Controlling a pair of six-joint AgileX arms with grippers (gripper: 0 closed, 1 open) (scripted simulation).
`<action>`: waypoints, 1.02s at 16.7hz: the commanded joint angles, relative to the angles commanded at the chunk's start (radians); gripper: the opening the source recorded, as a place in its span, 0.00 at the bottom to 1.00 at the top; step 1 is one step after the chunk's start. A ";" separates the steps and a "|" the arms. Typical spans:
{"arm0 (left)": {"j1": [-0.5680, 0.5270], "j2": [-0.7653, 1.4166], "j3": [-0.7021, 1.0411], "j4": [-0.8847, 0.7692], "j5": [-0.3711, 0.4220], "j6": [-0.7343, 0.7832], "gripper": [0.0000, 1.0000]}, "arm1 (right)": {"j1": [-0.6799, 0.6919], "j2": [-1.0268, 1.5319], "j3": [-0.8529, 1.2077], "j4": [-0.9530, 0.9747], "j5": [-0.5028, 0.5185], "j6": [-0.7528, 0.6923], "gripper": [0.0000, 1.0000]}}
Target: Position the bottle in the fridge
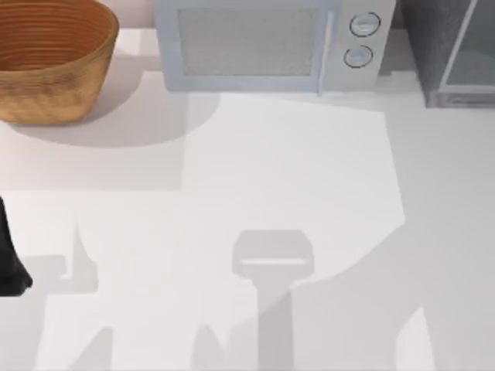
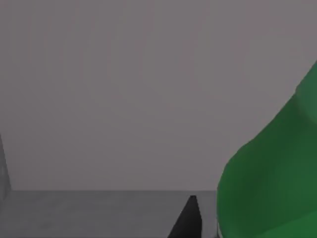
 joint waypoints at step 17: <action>0.000 0.000 0.000 0.000 0.000 0.000 1.00 | 0.002 0.009 0.015 -0.010 0.002 0.000 0.91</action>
